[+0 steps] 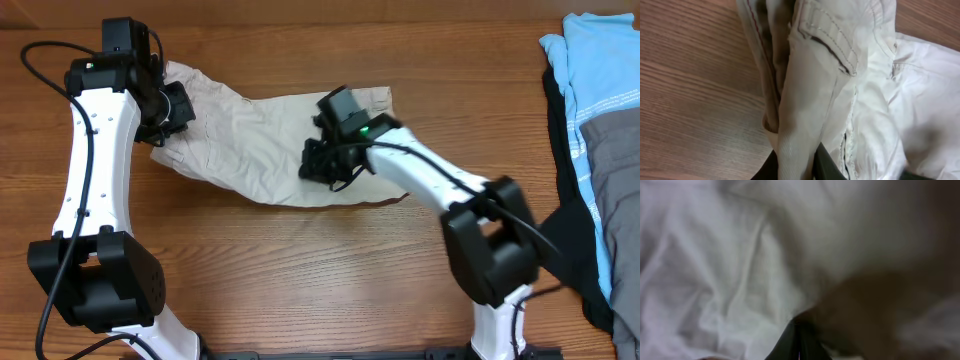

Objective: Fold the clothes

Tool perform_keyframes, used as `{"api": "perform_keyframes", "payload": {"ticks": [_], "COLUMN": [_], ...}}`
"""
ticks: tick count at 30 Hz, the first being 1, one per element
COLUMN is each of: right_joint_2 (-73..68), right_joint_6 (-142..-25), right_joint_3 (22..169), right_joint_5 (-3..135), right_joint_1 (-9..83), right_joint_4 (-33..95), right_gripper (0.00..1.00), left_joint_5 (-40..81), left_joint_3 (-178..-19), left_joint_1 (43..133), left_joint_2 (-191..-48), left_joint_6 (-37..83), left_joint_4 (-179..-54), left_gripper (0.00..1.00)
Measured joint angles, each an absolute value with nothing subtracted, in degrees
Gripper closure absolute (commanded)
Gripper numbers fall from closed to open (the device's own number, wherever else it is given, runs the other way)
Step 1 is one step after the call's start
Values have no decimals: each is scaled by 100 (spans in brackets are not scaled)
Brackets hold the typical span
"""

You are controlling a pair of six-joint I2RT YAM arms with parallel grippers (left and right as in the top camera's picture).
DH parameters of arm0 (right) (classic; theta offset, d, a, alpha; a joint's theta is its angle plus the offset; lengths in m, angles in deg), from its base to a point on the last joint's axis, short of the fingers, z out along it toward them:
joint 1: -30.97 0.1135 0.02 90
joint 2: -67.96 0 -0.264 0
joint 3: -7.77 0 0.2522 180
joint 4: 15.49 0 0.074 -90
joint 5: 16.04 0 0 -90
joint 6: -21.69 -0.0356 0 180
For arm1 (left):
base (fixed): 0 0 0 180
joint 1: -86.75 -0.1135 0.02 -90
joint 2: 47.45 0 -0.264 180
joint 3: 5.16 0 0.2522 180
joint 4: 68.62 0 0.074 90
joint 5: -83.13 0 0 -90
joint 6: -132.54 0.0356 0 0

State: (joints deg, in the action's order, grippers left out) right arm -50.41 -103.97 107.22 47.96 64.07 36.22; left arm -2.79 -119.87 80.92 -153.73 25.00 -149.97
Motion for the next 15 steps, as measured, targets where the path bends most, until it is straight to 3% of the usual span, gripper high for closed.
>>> {"api": "perform_keyframes", "payload": {"ticks": [15], "right_joint_2": [-5635], "right_joint_6": [-10722], "right_joint_3": [10763], "right_joint_5": [4536], "right_joint_1": [7074], "right_joint_4": [3517], "right_gripper": [96], "left_joint_5": [-283], "left_joint_3": [-11987], "left_joint_1": [8374], "left_joint_2": [-15373], "left_joint_6": [2948], "left_joint_4": [-14953], "left_gripper": [93]}}
